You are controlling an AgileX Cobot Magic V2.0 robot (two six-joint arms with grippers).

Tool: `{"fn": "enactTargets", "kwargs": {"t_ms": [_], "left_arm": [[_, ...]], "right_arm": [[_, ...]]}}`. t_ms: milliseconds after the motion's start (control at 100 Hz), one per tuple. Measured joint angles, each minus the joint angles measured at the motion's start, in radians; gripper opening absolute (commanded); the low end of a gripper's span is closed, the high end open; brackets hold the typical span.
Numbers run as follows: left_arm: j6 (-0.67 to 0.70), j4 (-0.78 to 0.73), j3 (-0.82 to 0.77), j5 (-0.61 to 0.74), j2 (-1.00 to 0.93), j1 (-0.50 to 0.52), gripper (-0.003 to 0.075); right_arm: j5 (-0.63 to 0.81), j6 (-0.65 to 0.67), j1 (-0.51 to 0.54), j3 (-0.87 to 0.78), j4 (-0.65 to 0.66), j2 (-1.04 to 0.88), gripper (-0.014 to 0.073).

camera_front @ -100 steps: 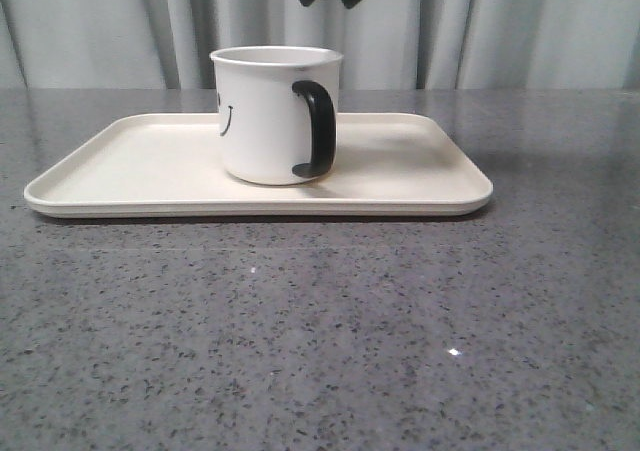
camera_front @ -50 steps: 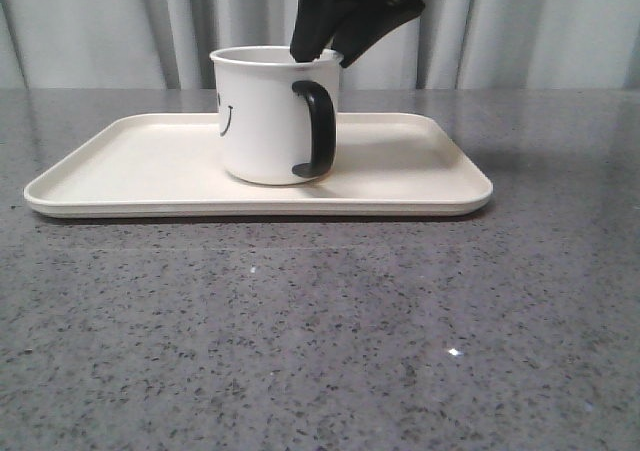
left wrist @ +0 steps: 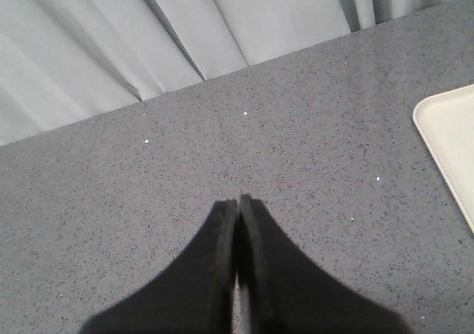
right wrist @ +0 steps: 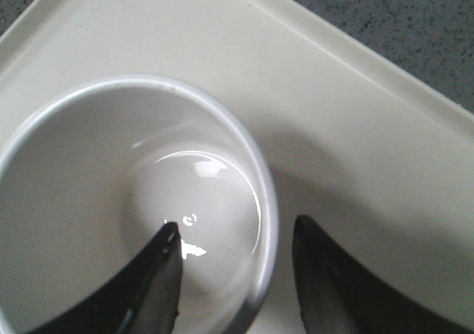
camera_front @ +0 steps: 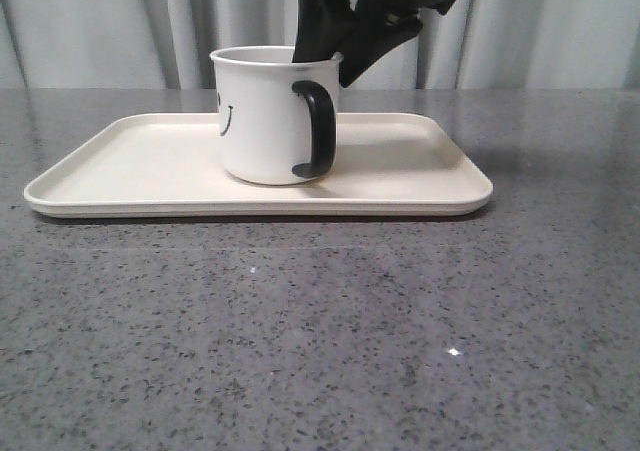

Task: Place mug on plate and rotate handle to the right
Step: 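Lower the right gripper into the mug and grip its rim, then lift the mug off the tray with the right gripper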

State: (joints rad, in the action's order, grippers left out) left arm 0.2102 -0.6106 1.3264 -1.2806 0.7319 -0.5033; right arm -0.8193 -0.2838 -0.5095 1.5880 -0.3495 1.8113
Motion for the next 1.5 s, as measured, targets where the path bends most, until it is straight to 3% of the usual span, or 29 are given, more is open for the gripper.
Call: {"fn": "enactTargets", "kwargs": {"t_ms": [80,150,310,690,1070,1330,1500], "left_arm": [[0.0,0.0,0.0,0.0,0.0,0.0,-0.002],[0.0,0.0,0.0,0.0,0.0,0.0,-0.002],[0.0,0.0,0.0,0.0,0.0,0.0,-0.002],[0.0,0.0,0.0,0.0,0.0,0.0,-0.002],[0.0,0.0,0.0,0.0,0.0,0.0,-0.002],[0.0,0.008,0.0,0.0,0.0,0.0,-0.002],[0.002,0.013,0.0,0.0,0.0,0.0,-0.002]], "right_arm": [[-0.002,0.0,0.0,0.0,0.0,0.006,0.0323],[-0.002,0.002,0.0,0.0,0.0,0.006,0.0226],[-0.002,0.004,0.0,0.0,0.0,0.006,-0.0122],[-0.057,-0.019,0.0,0.086,0.0,0.006,-0.0112],[-0.287,-0.292,0.0,0.441,0.014,0.006,-0.0113],[-0.414,-0.525,0.0,0.477,0.018,0.017,-0.0113],[-0.436,-0.568,0.0,0.477,0.018,0.066,-0.0113]]}}
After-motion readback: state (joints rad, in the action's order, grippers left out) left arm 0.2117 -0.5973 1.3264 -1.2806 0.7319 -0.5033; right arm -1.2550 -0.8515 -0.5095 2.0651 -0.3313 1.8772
